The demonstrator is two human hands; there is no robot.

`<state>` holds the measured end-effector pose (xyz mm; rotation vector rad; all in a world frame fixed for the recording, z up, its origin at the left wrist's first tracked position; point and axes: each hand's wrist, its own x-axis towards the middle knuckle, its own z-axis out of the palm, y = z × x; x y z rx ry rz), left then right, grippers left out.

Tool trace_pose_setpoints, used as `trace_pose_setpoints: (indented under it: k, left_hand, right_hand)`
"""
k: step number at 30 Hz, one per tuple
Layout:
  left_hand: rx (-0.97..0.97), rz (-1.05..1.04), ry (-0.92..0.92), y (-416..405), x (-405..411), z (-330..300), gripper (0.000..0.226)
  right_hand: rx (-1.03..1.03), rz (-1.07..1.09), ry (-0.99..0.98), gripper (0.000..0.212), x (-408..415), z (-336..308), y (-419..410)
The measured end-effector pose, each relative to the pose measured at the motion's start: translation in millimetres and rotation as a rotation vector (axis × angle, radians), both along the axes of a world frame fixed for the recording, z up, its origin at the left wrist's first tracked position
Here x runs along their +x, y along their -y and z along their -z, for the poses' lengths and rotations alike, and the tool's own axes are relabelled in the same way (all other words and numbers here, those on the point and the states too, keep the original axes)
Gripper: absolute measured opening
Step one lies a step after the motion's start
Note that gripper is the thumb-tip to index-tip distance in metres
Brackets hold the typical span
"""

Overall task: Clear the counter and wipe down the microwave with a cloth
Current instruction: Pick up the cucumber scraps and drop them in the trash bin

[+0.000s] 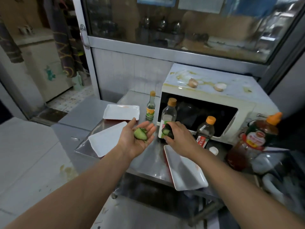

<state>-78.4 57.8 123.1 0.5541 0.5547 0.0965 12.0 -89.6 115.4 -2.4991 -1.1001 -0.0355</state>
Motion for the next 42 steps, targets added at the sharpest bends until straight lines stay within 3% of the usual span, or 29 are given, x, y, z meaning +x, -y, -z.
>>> trace_pose_setpoints:
  k: [5, 13, 18, 25, 34, 42]
  left_hand:
    - [0.048, 0.189, 0.015, 0, -4, -5, 0.051]
    - [0.078, 0.510, 0.006, 18, -28, 0, 0.048]
    - [0.089, 0.689, -0.027, 62, -49, 5, 0.046]
    - [0.064, 0.943, -0.024, 144, -102, 9, 0.045]
    - [0.083, 1.264, -0.011, 258, -239, 8, 0.047]
    - [0.110, 1.563, -0.018, 340, -439, 18, 0.044]
  right_hand:
    - [0.015, 0.178, 0.004, 0.047, -32, -10, 18]
    - [0.060, 0.444, 0.012, 0.039, -112, -15, 53]
    - [0.074, 0.599, 0.001, 0.045, -170, -18, 91]
    - [0.075, 0.793, 0.088, 0.036, -263, -17, 160]
    - [0.045, 1.140, 0.057, 0.033, -448, -17, 249]
    - [0.060, 1.444, 0.023, 0.040, -677, -6, 298]
